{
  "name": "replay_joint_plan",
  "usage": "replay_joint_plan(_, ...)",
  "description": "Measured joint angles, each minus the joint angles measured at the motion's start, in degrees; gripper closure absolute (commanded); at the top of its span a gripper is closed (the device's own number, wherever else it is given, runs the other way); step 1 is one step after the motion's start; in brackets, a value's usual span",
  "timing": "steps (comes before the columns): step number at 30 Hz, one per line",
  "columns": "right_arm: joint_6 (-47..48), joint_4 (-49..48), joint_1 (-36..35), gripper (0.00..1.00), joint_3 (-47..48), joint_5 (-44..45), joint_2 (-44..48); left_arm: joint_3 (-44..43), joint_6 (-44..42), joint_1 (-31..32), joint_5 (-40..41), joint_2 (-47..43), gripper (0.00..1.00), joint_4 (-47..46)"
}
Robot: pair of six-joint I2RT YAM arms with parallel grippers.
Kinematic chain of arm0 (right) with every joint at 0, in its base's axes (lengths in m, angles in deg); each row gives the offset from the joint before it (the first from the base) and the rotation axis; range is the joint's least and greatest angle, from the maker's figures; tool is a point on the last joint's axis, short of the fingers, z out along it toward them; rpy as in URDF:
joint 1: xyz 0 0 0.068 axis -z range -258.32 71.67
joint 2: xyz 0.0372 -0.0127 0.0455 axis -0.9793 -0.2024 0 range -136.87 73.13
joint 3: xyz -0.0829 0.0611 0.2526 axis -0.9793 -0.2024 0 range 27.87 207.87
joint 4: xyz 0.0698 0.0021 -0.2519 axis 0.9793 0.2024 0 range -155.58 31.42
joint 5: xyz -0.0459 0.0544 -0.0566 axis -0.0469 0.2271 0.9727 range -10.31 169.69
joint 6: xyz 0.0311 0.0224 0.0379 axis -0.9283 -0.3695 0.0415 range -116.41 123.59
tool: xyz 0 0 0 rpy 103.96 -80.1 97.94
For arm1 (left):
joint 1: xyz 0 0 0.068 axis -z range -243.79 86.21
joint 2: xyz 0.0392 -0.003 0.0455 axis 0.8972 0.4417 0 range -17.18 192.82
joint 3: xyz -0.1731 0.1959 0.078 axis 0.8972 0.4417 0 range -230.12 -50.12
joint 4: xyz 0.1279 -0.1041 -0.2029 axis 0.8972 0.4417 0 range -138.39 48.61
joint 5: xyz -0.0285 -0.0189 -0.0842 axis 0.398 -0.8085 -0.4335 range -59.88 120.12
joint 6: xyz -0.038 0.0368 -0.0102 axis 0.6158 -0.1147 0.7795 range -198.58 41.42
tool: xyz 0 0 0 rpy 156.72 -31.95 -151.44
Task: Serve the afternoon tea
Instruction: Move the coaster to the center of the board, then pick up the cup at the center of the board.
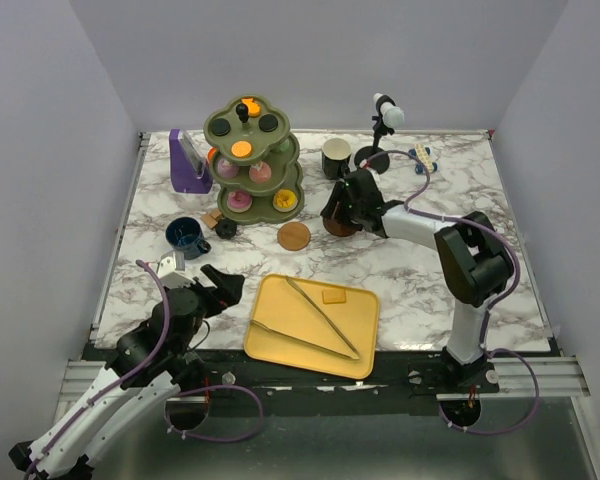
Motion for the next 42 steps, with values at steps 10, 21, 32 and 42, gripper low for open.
replay_joint_plan(10, 10.88, 4.85, 0.61, 0.31, 6.71, 10.88, 6.29, -0.85, 0.02, 0.0, 2.05, -0.59, 0.01, 1.03)
replay_joint_plan(21, 26.03, -0.35, 1.29, 0.32, 14.36, 14.69, -2.78, -0.98, 0.09, 0.0, 2.03, -0.59, 0.01, 1.36)
replay_joint_plan(32, 33.62, -0.33, 2.47, 0.34, 23.15, 15.17, -10.12, -0.98, 0.2, 0.0, 2.03, 0.81, 0.01, 1.16)
replay_joint_plan(42, 35.26, 0.15, 3.74, 0.41, 26.23, 15.5, -14.78, -0.98, 0.09, 0.0, 2.03, 2.29, 0.01, 0.35)
